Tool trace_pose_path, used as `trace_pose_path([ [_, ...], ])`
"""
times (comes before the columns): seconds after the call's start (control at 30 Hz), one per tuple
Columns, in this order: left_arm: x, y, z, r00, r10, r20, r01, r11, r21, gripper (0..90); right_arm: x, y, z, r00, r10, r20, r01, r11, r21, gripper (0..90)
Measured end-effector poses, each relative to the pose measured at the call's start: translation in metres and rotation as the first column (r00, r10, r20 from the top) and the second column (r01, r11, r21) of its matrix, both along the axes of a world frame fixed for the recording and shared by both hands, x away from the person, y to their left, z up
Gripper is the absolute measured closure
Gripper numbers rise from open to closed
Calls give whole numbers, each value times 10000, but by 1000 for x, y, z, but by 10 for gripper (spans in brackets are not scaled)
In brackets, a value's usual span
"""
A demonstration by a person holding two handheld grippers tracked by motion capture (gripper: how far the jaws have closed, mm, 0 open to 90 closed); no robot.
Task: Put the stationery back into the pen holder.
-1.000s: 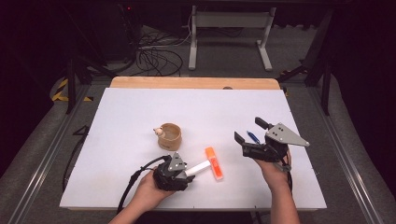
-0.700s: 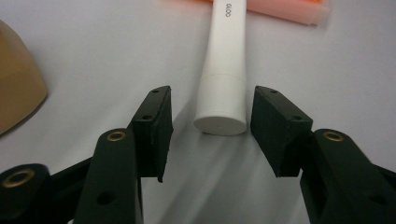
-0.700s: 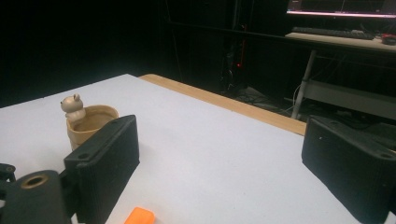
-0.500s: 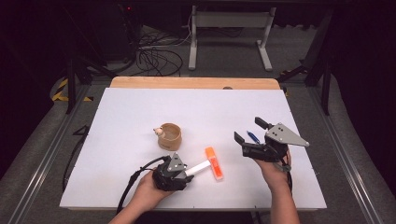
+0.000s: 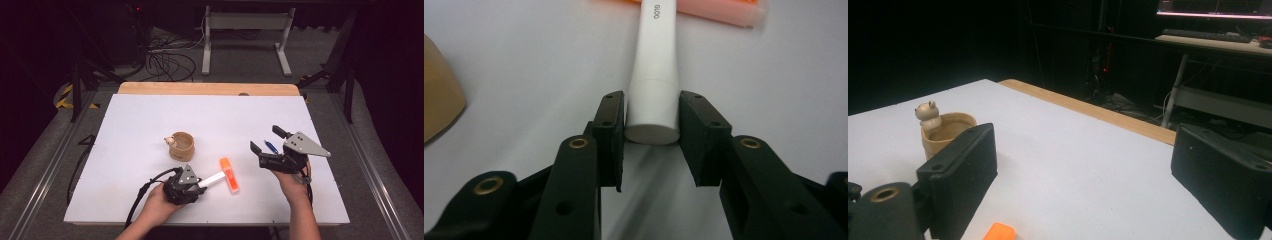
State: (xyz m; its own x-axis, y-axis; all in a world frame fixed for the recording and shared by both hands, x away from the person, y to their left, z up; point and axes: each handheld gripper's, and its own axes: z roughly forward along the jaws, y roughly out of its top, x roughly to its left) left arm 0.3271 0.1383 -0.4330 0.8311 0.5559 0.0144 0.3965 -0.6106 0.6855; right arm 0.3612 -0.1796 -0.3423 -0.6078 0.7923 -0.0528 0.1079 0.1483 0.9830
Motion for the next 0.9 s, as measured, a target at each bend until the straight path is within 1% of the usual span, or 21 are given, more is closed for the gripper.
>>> trace_pose_path([
  [0.2,0,1,1,9998,-207,-15,207,9998,70,657,0,1,0,10000,44,-9,-44,10000,5,119],
  [0.33,0,3,2,9994,-329,-66,330,9994,112,661,0,3,0,9998,201,67,-201,9998,-49,121],
  [0.4,1,4,3,9992,-372,-177,374,9992,149,662,0,4,-1,9996,271,68,-270,9996,-97,122],
  [0.43,1,4,3,9990,-408,-195,409,9992,43,663,0,4,-1,9995,315,81,-314,9994,-132,125],
  [0.47,1,5,5,9989,-412,-229,414,9991,90,663,0,4,-1,9993,362,88,-360,9992,-169,132],
  [0.53,2,6,6,9989,-411,-217,410,9991,-65,663,0,6,-2,9987,503,99,-500,9982,-331,140],
  [0.63,2,8,9,9989,-406,-239,402,9991,-157,664,0,9,-3,9977,667,123,-659,9963,-553,158],
  [0.73,2,9,11,9990,-385,-231,380,9990,-233,664,0,13,-4,9969,783,33,-778,9938,-793,184],
  [0.83,2,10,13,9990,-366,-247,359,9990,-284,665,0,17,-6,9951,987,-30,-985,9894,-1067,238],
  [0.87,2,10,14,9992,-366,-187,360,9989,-306,665,0,18,-6,9951,992,-23,-988,9885,-1146,254],
  [0.9,2,11,14,9992,-365,-174,359,9988,-322,665,0,21,-8,9931,1175,-26,-1168,9842,-1331,292],
])
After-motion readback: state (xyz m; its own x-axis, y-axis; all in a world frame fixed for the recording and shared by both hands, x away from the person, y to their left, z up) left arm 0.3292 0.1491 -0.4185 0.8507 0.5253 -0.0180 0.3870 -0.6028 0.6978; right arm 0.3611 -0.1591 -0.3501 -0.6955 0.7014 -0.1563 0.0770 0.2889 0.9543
